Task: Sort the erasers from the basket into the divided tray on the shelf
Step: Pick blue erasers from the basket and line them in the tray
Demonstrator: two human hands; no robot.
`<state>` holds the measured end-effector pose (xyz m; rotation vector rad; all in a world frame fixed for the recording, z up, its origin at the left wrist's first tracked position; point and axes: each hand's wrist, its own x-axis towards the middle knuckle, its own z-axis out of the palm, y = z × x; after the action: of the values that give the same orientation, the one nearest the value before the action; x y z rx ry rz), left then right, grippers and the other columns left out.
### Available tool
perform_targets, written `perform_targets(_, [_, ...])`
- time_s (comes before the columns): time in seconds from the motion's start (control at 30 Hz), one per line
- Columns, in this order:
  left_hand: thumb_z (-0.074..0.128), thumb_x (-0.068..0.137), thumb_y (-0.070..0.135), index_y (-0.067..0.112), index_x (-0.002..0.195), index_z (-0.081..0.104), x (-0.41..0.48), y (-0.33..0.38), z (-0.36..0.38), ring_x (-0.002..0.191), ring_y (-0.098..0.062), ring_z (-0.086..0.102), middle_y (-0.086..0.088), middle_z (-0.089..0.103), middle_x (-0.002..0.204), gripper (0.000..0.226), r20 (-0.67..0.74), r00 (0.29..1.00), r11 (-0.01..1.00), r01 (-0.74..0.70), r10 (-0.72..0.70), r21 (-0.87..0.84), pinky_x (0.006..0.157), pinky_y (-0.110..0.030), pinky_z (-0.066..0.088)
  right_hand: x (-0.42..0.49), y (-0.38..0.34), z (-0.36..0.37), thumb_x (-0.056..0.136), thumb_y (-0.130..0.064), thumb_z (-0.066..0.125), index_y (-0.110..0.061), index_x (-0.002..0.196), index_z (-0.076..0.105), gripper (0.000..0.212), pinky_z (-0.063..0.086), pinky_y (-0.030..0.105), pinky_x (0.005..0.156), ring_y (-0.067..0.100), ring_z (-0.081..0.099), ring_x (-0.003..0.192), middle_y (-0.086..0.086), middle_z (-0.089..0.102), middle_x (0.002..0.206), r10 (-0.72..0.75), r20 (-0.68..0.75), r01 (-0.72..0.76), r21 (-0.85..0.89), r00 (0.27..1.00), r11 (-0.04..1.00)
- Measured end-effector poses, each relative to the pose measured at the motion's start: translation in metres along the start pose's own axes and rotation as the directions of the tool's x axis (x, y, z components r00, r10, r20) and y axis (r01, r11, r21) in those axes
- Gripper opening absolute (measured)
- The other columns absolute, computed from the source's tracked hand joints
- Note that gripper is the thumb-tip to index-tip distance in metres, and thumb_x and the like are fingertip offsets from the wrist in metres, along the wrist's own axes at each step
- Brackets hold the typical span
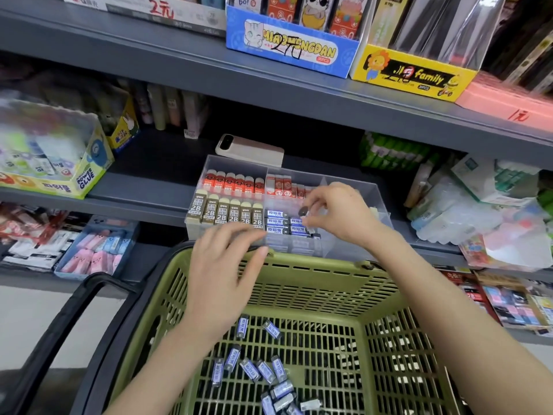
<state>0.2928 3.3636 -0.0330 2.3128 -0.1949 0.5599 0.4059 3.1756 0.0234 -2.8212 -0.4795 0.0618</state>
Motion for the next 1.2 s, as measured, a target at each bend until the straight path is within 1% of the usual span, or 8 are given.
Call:
perform_targets(0.17, [0.042, 0.091, 0.040, 0.016, 0.115, 0.066, 0.001, -0.008, 0.002, 0.113, -0.030, 0.053, -0.011, 0.061, 0.118, 0.041, 0.111, 0.991, 0.938, -0.112, 0.079, 0.328, 0.103, -0.043, 0.027, 0.013, -0.006, 0.002, 0.074, -0.039, 0.074, -0.033, 0.104, 0.070, 0.030, 0.027, 0.028, 0.078, 0.016, 0.050, 0.102, -0.010, 0.065, 0.093, -0.115, 0.145, 0.152, -0.274, 0.983, 0.950])
perform_targets(0.33, [0.042, 0.091, 0.041, 0.017, 0.117, 0.065, 0.000, -0.010, 0.004, 0.114, -0.032, 0.053, -0.013, 0.061, 0.118, 0.041, 0.152, 0.986, 0.913, -0.128, 0.074, 0.386, 0.105, -0.047, 0.026, 0.012, -0.001, 0.010, 0.078, -0.041, 0.070, -0.039, 0.100, 0.071, 0.022, 0.019, 0.029, 0.073, 0.009, 0.032, 0.082, -0.022, 0.038, 0.063, -0.222, 0.101, 0.243, -0.306, 0.970, 0.921])
perform_targets(0.47, [0.042, 0.092, 0.041, 0.017, 0.118, 0.064, 0.000, -0.008, 0.004, 0.115, -0.032, 0.052, -0.013, 0.061, 0.119, 0.042, 0.150, 0.986, 0.914, -0.121, 0.067, 0.386, 0.106, -0.047, 0.026, 0.011, 0.001, 0.015, 0.080, -0.038, 0.069, -0.038, 0.095, 0.072, 0.016, 0.013, 0.028, 0.070, 0.010, 0.040, 0.085, -0.018, 0.066, 0.080, -0.258, 0.050, 0.262, -0.236, 0.965, 0.936])
perform_targets(0.67, [0.043, 0.091, 0.039, 0.016, 0.118, 0.064, 0.000, -0.009, 0.005, 0.115, -0.033, 0.052, -0.014, 0.060, 0.119, 0.042, 0.155, 0.986, 0.914, -0.121, 0.065, 0.386, 0.106, -0.047, 0.026, 0.008, 0.003, 0.014, 0.081, -0.043, 0.066, -0.038, 0.094, 0.071, 0.015, 0.015, 0.028, 0.073, 0.010, 0.039, 0.090, -0.014, 0.067, 0.093, -0.213, 0.093, 0.227, -0.176, 0.973, 0.958])
perform_targets(0.93, [0.061, 0.088, 0.025, 0.011, 0.119, 0.062, 0.002, -0.007, 0.005, 0.118, -0.038, 0.048, -0.020, 0.057, 0.123, 0.034, 0.124, 0.989, 0.926, -0.123, 0.083, 0.357, 0.106, -0.051, 0.027, -0.088, -0.001, 0.019, 0.087, -0.028, 0.063, -0.016, 0.088, 0.071, 0.015, 0.037, 0.013, 0.078, -0.003, 0.050, 0.077, -0.014, 0.064, 0.081, -0.119, -0.457, 0.293, 0.331, 0.881, 0.897])
perform_targets(1.07, [0.057, 0.088, 0.023, 0.009, 0.111, 0.066, -0.005, 0.000, 0.008, 0.115, -0.036, 0.049, -0.017, 0.058, 0.120, 0.028, 0.083, 0.991, 0.948, -0.129, 0.109, 0.290, 0.101, -0.047, 0.031, -0.158, 0.026, 0.076, 0.088, -0.028, 0.063, -0.016, 0.096, 0.069, 0.016, 0.049, 0.027, 0.066, 0.003, 0.053, 0.065, -0.006, 0.066, 0.082, 0.091, -0.031, -0.073, 0.375, 0.995, 0.924])
perform_targets(1.13, [0.057, 0.087, 0.021, 0.008, 0.107, 0.068, -0.011, 0.007, 0.010, 0.110, -0.035, 0.052, -0.015, 0.061, 0.114, 0.026, 0.066, 0.993, 0.969, -0.115, 0.103, 0.220, 0.096, -0.044, 0.035, -0.179, 0.041, 0.109, 0.087, -0.035, 0.063, -0.017, 0.117, 0.061, 0.036, 0.055, 0.028, 0.070, 0.002, 0.054, 0.066, -0.002, 0.066, 0.100, 0.201, 0.355, -0.285, 0.202, 0.913, 0.937])
perform_targets(1.2, [0.056, 0.087, 0.020, 0.008, 0.105, 0.069, -0.020, 0.011, 0.010, 0.106, -0.033, 0.054, -0.012, 0.063, 0.109, 0.026, 0.073, 0.994, 0.986, -0.088, 0.078, 0.142, 0.093, -0.037, 0.036, -0.194, 0.047, 0.143, 0.084, -0.039, 0.065, -0.023, 0.136, 0.044, 0.058, 0.055, 0.029, 0.082, 0.007, 0.061, 0.085, 0.001, 0.054, 0.128, 0.189, 0.528, -0.242, 0.033, 0.828, 0.970])
